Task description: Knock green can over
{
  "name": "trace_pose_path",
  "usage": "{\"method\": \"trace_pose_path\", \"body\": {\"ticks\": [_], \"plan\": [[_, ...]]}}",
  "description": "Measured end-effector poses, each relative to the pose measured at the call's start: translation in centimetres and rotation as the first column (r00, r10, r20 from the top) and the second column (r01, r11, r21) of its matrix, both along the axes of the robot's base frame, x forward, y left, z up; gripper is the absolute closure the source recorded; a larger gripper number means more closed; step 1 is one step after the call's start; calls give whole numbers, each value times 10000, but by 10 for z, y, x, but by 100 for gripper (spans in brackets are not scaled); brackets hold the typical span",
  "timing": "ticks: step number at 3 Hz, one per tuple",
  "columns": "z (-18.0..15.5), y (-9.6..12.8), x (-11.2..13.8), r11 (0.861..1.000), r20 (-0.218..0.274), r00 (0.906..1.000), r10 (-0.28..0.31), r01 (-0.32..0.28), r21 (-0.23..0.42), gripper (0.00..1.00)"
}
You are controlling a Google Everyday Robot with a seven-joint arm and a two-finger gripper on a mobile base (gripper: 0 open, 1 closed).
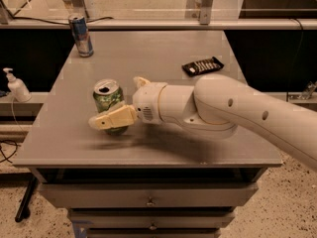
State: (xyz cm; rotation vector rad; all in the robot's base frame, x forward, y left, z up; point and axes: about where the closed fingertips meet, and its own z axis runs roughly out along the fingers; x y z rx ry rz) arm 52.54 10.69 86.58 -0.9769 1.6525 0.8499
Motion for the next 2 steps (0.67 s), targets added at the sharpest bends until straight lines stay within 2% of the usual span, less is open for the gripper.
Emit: {"method": "trace_pose_path", "body": {"ticks": [1, 2], "plan": [[-3, 6, 31, 9995, -104, 9996, -247, 249, 218, 0], [0, -2, 66, 9976, -136, 9984, -555, 560, 403, 0]]}}
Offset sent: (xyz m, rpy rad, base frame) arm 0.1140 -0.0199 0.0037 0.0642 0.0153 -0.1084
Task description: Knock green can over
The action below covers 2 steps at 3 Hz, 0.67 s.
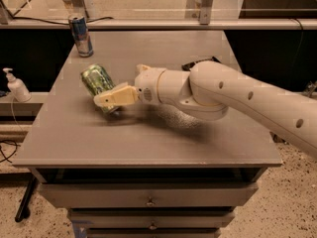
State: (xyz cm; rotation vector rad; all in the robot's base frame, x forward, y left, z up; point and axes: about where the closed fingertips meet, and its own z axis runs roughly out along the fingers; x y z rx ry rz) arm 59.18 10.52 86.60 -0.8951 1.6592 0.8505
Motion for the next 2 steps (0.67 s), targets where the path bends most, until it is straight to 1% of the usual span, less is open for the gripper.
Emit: {"method": "trace_pose_path", "body": {"ticks": [1, 2], "plan": [[7, -7, 22, 9999, 91, 9998, -152, 152, 18, 0], [13, -17, 30, 9997, 249, 9995, -203, 206, -99, 0]]}}
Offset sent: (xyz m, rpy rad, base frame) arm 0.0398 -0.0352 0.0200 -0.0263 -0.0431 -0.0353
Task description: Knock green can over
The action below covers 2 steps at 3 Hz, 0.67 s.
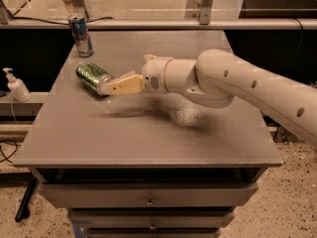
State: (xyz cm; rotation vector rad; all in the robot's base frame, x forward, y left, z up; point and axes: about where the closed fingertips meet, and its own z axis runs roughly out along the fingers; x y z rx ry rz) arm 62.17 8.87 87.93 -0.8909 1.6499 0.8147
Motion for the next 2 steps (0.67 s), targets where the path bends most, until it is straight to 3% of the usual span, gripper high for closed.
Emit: {"method": "trace_pose_path", "body": {"ticks": [1, 2], "plan": [[3, -19, -7, 9998, 235, 9997, 97, -92, -194, 0], [10, -56, -28, 9984, 694, 9968, 395, -367, -419, 0]]}}
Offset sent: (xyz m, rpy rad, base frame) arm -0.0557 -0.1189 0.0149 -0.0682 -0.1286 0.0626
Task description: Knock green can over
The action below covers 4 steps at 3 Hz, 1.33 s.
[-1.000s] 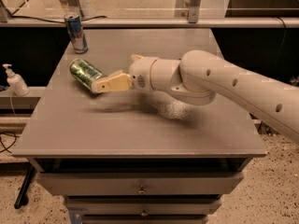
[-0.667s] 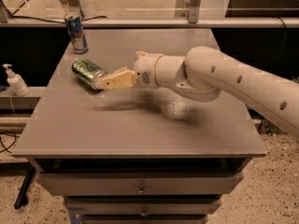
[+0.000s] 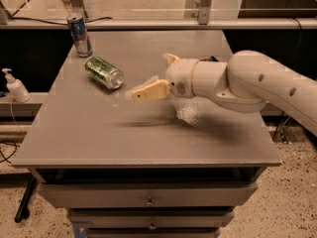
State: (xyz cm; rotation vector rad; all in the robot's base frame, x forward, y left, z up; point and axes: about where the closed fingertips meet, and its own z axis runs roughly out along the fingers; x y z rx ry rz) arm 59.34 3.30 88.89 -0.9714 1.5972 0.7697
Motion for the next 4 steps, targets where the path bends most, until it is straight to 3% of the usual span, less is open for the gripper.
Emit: {"method": "trace_pose_path", "body": {"ticks": [2, 4], "plan": [[43, -96, -43, 9951, 1176, 9925, 339, -226, -962, 0], [44, -90, -48, 9944, 1129, 9918, 601, -496, -935, 0]]}}
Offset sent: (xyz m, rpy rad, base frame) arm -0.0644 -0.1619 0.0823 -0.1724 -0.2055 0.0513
